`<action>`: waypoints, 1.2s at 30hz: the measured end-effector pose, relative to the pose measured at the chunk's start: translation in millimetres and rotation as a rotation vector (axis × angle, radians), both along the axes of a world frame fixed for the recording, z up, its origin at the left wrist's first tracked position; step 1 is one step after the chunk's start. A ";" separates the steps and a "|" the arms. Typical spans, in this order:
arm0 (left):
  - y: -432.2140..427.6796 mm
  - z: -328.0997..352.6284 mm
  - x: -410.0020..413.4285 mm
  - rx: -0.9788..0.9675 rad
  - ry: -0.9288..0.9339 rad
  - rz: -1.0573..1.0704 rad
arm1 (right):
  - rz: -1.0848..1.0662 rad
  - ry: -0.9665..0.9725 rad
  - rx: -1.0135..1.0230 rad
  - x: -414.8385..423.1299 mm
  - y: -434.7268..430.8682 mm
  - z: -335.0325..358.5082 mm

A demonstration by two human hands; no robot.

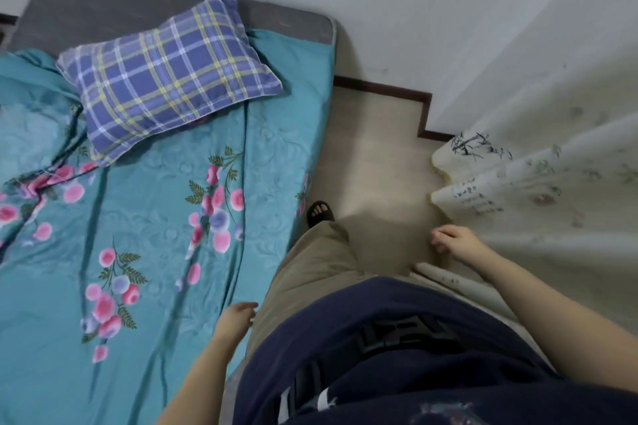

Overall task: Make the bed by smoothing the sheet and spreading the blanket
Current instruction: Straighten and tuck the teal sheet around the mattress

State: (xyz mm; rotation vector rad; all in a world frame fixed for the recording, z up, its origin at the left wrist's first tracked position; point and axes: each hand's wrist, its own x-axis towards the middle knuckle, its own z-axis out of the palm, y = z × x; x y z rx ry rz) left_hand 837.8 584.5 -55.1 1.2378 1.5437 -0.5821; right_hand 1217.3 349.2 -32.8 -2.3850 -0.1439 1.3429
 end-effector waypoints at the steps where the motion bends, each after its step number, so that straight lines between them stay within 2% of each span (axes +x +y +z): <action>1: 18.7 -2.1 16.9 0.000 -0.024 0.020 | -0.027 -0.011 -0.025 10.5 5.1 2.2; 5: 86.8 7.2 92.2 0.061 -0.153 0.084 | -0.084 -0.029 -0.135 40.8 19.8 7.7; 11: 143.6 28.2 158.7 0.118 -0.310 0.070 | 0.043 0.006 -0.304 82.0 50.5 8.9; 14: 154.7 28.0 170.0 0.122 -0.338 0.146 | 0.169 0.029 -0.305 110.2 92.2 8.0; 19: 158.5 20.9 173.0 0.089 -0.272 0.307 | 0.423 -0.054 -0.219 167.2 200.2 -0.8; 24: 167.0 6.3 189.9 0.073 -0.181 0.539 | 0.551 -0.040 -0.099 219.2 334.8 -24.7; 29: 187.6 -1.1 240.3 0.065 -0.127 0.807 | 0.760 -0.010 -0.093 264.0 461.8 -47.5; 36: 242.0 -23.3 342.1 0.065 -0.165 1.027 | 0.744 0.162 -0.006 263.9 613.8 -73.6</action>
